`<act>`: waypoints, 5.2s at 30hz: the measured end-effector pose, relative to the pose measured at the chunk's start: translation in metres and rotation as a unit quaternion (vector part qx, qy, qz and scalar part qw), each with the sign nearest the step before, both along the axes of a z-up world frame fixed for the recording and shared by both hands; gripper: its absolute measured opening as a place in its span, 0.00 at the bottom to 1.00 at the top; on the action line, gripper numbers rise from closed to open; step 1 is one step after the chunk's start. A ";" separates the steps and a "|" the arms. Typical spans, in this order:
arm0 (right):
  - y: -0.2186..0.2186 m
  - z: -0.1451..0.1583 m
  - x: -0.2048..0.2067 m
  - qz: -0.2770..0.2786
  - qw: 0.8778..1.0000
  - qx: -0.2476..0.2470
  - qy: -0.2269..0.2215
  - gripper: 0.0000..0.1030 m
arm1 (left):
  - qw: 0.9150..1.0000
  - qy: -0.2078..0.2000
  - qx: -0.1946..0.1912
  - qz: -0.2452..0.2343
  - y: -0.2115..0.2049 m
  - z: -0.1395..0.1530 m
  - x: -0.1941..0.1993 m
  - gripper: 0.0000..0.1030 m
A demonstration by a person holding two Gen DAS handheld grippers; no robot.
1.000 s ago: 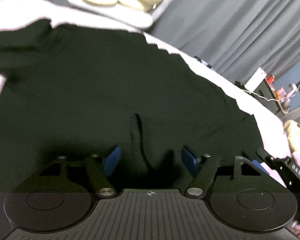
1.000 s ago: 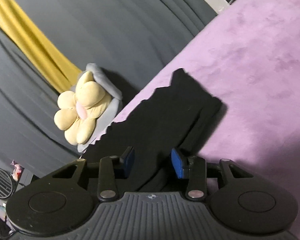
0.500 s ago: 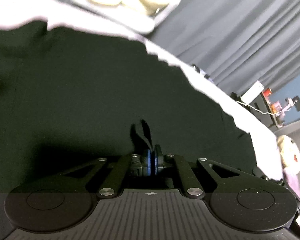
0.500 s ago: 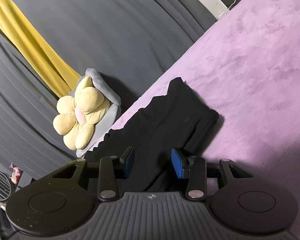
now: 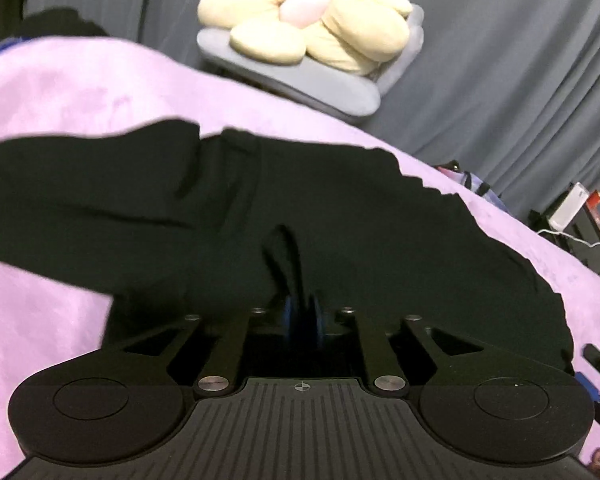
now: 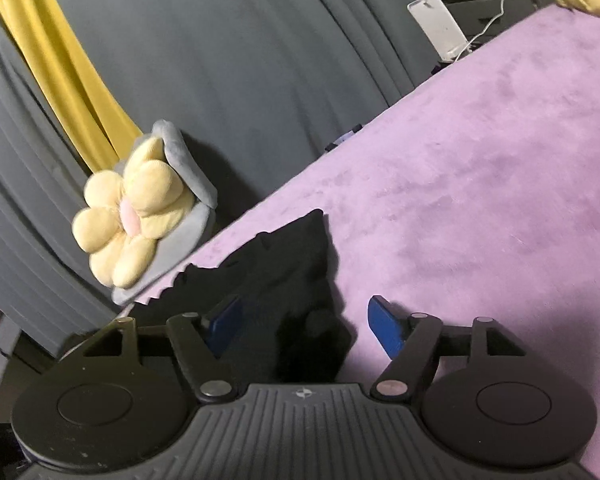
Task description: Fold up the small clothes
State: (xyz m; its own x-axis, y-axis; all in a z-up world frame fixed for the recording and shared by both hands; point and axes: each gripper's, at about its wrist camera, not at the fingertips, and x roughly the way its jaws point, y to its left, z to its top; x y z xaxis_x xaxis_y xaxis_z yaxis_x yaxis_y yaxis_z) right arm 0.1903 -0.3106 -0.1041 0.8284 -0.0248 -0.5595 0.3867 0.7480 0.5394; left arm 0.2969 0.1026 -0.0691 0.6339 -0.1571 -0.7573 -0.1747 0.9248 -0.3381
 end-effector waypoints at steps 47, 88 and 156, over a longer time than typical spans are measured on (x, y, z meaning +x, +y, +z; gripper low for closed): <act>0.047 0.008 0.014 0.031 0.977 -0.209 0.036 0.07 | 0.992 -0.053 0.115 -0.011 0.011 -0.007 0.037 0.16; 0.056 0.005 -0.007 0.016 0.998 -0.053 0.002 0.18 | 0.833 -0.112 -0.212 0.499 0.379 -0.050 -0.119 0.09; 0.063 0.027 0.044 0.086 0.990 -0.095 0.057 0.09 | 0.987 -0.057 0.084 0.125 0.035 -0.028 -0.109 0.71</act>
